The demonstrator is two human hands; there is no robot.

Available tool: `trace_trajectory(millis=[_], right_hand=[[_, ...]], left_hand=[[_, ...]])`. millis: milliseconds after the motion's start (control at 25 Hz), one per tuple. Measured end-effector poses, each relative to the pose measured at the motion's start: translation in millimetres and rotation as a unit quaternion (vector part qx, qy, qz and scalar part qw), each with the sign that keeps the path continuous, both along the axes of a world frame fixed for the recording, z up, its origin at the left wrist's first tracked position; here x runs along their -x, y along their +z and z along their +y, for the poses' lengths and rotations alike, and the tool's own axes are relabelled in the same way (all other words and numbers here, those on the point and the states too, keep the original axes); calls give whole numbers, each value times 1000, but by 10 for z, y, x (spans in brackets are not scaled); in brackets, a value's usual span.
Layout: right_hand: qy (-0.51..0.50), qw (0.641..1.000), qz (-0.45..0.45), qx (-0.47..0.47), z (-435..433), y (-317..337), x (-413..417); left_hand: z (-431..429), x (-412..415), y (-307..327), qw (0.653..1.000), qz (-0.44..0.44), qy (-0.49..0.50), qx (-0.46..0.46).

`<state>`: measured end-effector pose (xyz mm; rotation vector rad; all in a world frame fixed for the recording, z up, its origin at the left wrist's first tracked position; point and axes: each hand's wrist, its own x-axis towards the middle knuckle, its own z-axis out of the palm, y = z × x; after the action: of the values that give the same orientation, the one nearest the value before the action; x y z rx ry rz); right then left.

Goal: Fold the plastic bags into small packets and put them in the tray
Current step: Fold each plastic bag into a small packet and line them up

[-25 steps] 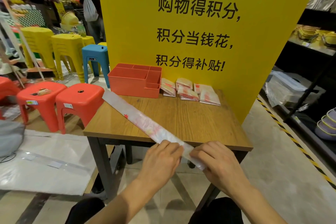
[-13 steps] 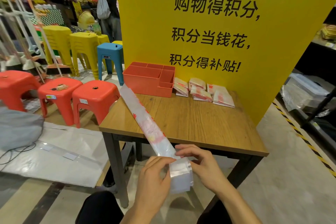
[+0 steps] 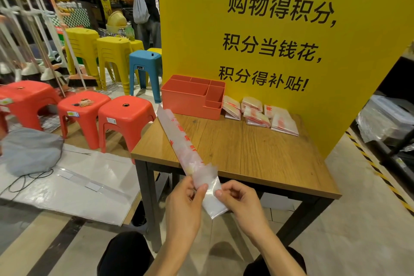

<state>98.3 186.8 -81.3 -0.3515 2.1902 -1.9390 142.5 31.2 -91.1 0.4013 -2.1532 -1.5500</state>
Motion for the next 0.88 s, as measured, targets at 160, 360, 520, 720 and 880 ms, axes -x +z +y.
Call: trace_trajectory(millis=[160, 360, 520, 720, 880], right_hand=[[-20, 999, -13, 25, -79, -35, -50], [-57, 998, 9, 22, -181, -90, -93], [-87, 995, -16, 48, -212, -30, -124], [-38, 995, -41, 85, -218, 113, -215], [3, 989, -73, 128, -225, 206, -271]], left_hand=[[-71, 53, -21, 999, -21, 6, -31], [-71, 34, -2, 999, 9, 41, -7], [-300, -106, -178, 973, 111, -26, 201], [-528, -127, -252, 917, 198, -53, 342], [-540, -113, -260, 909, 238, -56, 339]])
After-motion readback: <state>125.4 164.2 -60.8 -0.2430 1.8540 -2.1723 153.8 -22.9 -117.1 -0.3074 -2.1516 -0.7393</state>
